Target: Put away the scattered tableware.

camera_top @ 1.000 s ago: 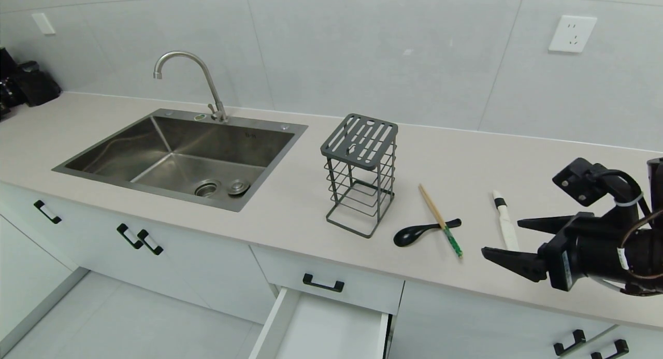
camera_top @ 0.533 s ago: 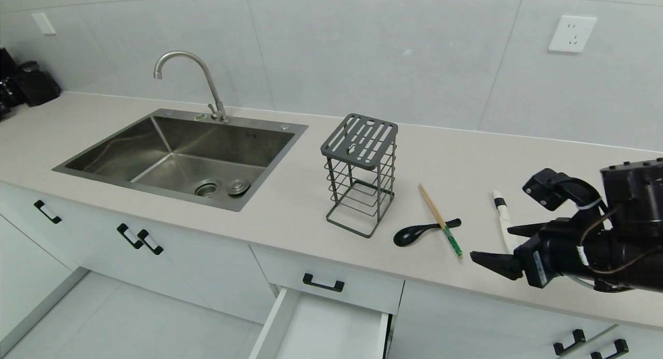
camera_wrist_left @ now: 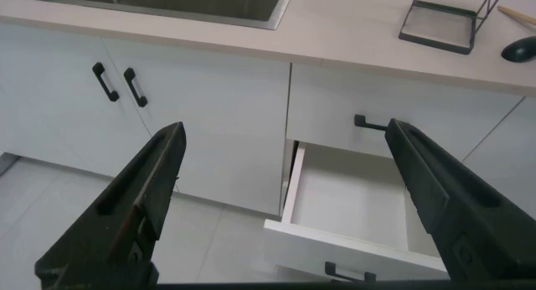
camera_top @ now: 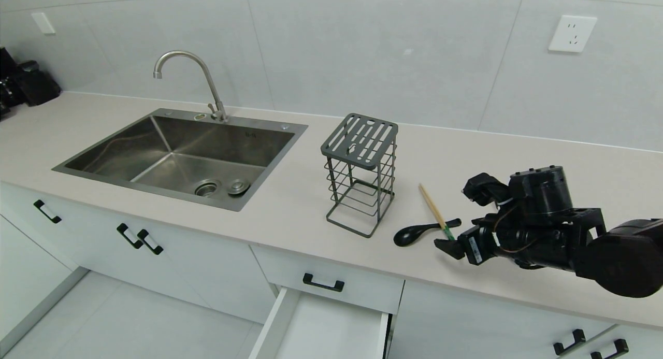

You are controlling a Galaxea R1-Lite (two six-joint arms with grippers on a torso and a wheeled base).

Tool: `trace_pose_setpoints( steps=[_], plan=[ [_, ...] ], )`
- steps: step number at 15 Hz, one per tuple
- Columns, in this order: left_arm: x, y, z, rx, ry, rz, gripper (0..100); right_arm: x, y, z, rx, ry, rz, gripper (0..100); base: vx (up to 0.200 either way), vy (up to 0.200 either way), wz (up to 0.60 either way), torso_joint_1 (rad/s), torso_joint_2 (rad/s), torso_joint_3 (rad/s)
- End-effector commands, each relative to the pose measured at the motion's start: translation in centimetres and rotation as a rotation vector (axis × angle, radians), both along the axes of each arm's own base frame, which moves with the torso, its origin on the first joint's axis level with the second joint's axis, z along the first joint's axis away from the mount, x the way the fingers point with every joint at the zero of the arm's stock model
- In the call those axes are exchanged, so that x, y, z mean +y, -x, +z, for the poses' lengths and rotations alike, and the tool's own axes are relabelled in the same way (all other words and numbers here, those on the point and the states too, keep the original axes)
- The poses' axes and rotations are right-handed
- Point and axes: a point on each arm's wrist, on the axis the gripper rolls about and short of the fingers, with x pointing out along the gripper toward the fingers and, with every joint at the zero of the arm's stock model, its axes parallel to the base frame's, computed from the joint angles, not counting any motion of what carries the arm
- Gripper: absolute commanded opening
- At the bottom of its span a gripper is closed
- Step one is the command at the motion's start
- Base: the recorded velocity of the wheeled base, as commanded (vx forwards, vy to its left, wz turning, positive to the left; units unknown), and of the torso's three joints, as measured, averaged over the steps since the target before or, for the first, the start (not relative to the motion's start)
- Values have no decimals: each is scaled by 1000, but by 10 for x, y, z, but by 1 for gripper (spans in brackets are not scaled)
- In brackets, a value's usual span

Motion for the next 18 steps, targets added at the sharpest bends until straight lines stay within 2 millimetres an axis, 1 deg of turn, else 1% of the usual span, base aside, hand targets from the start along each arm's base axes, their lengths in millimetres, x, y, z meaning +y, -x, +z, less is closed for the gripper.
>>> trace_pose_setpoints(
  steps=[1, 4, 5, 8, 11, 16, 18],
  plan=[
    [0, 0, 0, 2, 1, 0, 100, 4, -7, -19, 47, 24, -3, 100, 0, 0, 0, 0, 0, 0],
    [0, 0, 0, 1, 1, 0, 100, 12, -28, -26, 30, 20, -15, 100, 0, 0, 0, 0, 0, 0],
    [0, 0, 0, 1, 1, 0, 100, 12, -32, -29, 25, 27, -38, 100, 0, 0, 0, 0, 0, 0],
    [0, 0, 0, 2, -1, 0, 100, 11, -30, -26, 12, 27, -50, 100, 0, 0, 0, 17, 1, 2],
    [0, 0, 0, 1, 1, 0, 100, 9, -26, -28, 23, 19, -59, 100, 0, 0, 0, 0, 0, 0],
    [0, 0, 0, 1, 1, 1, 100, 24, -20, -32, 41, -20, -77, 100, 0, 0, 0, 0, 0, 0],
    [0, 0, 0, 1, 1, 0, 100, 24, -18, -36, 57, -27, -126, 100, 0, 0, 0, 0, 0, 0]
  ],
)
